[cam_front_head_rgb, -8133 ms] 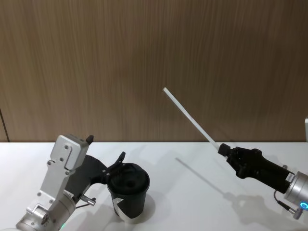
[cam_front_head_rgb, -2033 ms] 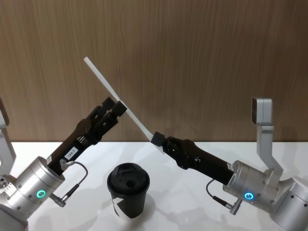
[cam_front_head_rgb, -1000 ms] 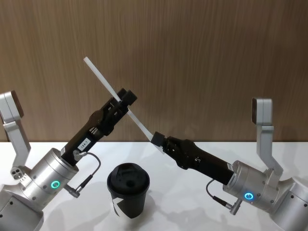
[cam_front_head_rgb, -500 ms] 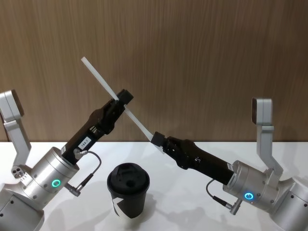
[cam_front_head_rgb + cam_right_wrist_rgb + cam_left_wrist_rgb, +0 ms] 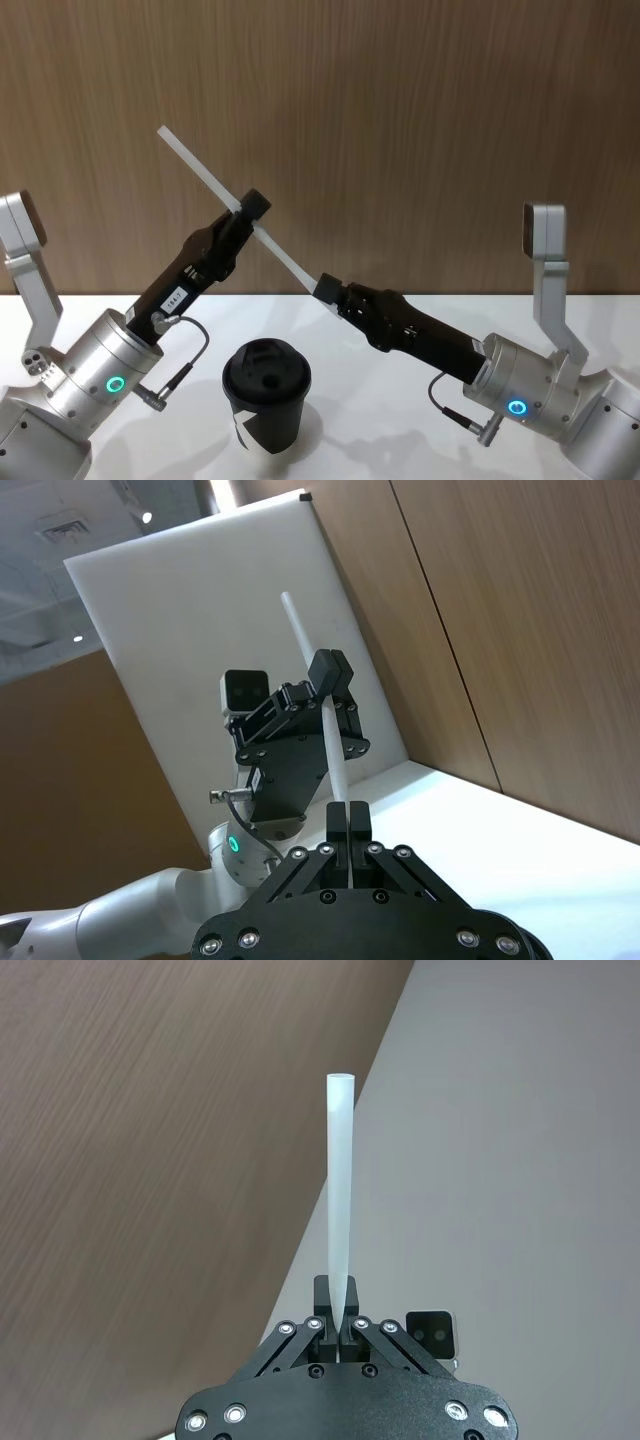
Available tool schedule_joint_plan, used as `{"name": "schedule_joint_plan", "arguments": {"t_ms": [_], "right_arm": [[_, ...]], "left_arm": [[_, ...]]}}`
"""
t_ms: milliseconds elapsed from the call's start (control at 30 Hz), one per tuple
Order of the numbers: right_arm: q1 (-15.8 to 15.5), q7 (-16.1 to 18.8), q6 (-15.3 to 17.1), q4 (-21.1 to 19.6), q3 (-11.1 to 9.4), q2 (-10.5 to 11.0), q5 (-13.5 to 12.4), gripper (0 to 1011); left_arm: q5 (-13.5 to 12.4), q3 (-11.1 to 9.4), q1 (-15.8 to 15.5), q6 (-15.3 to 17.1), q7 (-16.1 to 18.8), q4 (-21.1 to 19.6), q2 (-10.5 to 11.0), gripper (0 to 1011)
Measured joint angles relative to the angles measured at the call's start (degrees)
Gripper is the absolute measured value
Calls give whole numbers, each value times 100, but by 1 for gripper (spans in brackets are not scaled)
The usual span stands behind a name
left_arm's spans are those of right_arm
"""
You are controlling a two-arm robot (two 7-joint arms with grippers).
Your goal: Pick up the straw with one hand, pass it to the other hand, and insert it into the cup.
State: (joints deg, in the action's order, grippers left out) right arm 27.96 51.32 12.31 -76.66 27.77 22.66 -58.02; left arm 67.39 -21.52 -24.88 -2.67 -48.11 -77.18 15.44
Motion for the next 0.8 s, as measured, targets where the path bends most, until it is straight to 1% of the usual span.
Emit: {"name": "schedule_joint_plan", "arguments": {"t_ms": [133,167,233,267,367,400,500,533,567,600,633,800], "right_arm": [[0,0,0,0,0,0,0,97],[0,0,0,0,-1,0,0,147],[0,0,0,0,-1,0,0,185],[0,0,0,0,0,0,0,237],[0,0,0,0,0,0,0,293],[0,0,0,0,0,0,0,357],[0,0,0,0,0,0,0,419],[0,0,0,0,0,0,0,491],[0,0,0,0,0,0,0,491],[0,0,0,0,0,0,0,541],[0,0,0,0,0,0,0,559],[-1,0,-6,0,2,3,-1,718]], "left_arm": [[14,-14,16,-20,17,-15,8,10],[16,-18,18,-24,20,-17,8,10],[24,-31,27,-34,28,-21,10,10],[25,-35,29,-36,29,-22,10,10],[36,-51,36,-54,38,-28,10,11],[39,-62,38,-61,41,-29,10,10],[49,-79,40,-74,45,-30,8,11],[51,-87,40,-77,46,-30,7,8],[53,-92,40,-81,47,-30,6,10],[57,-102,40,-90,48,-30,4,10],[60,-109,39,-94,48,-30,1,10],[68,-144,27,-111,49,-18,-6,10]]}}
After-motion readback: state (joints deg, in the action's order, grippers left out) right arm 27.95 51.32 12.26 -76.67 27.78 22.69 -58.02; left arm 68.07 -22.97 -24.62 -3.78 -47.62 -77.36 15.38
